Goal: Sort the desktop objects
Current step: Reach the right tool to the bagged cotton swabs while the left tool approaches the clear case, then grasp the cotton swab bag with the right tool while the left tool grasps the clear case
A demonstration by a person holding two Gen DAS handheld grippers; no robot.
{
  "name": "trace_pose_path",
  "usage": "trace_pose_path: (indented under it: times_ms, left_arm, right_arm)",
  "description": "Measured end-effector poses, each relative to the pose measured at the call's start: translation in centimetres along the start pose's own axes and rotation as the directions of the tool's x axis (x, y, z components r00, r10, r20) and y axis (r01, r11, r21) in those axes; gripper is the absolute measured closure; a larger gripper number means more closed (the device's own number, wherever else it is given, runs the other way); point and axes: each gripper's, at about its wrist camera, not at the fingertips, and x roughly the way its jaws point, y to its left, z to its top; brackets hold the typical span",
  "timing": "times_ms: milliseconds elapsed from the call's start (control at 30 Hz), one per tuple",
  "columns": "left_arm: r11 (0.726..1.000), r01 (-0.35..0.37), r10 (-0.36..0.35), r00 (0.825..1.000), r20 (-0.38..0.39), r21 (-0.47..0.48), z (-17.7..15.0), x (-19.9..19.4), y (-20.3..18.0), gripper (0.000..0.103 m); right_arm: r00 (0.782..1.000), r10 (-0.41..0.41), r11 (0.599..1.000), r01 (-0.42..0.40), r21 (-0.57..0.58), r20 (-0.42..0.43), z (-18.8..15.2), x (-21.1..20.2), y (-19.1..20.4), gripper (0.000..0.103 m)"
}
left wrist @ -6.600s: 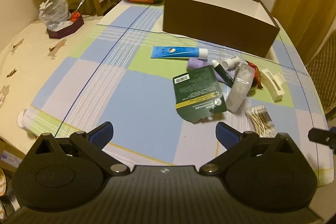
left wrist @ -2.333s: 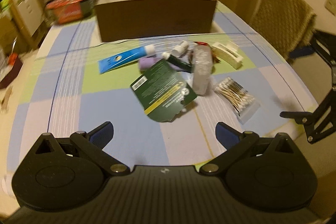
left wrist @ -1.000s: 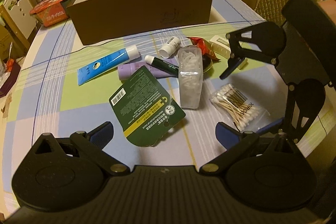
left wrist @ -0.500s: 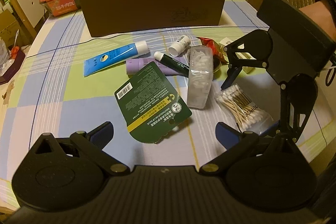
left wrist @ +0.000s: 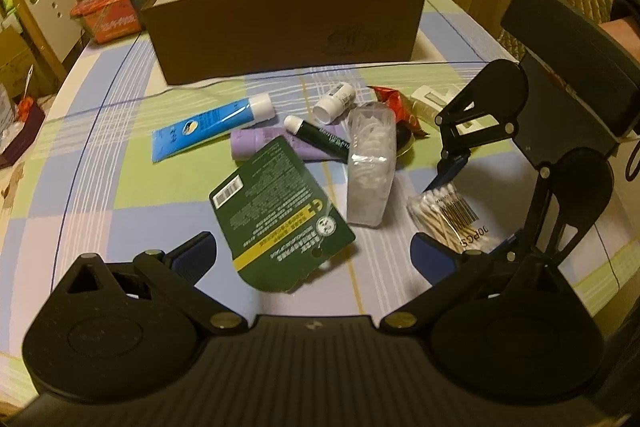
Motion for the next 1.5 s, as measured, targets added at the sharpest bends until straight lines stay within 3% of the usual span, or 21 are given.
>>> trace_pose_path:
  times_ms: [400, 667, 900, 1233, 1500]
  left_arm:
    - [0.986, 0.074, -0.076, 0.997, 0.011, 0.149, 2.3, 3.0, -2.8, 0.014]
    - [0.983, 0.070, -0.070, 0.998, -0.005, 0.170, 4.0, 5.1, -3.0, 0.042]
    - [0.982, 0.074, -0.069, 0.997, -0.034, 0.176, 3.9, 5.8, -3.3, 0.074]
    - [0.983, 0.087, -0.084, 0.996, -0.029, 0.163, 4.2, 4.2, -3.3, 0.078]
    - [0.991, 0.040, -0.042, 0.999, 0.020, 0.125, 5.0, 1.3, -2.8, 0.078]
  right_arm:
    - [0.989, -0.148, 0.971, 0.141, 0.194, 0.021, -3.7, -3.9, 1.0, 0.033]
    - [0.971, -0.237, 0.918, 0.213, 0.333, 0.033, -5.8, -5.7, 1.5, 0.033]
    - [0.961, -0.275, 0.890, 0.237, 0.389, 0.043, -6.6, -6.3, 1.5, 0.033]
    - [0.943, -0.323, 0.867, 0.258, 0.426, 0.085, -6.3, -7.5, 1.4, 0.033]
    - [0.920, -0.364, 0.863, 0.275, 0.425, 0.144, -5.2, -9.3, 1.3, 0.033]
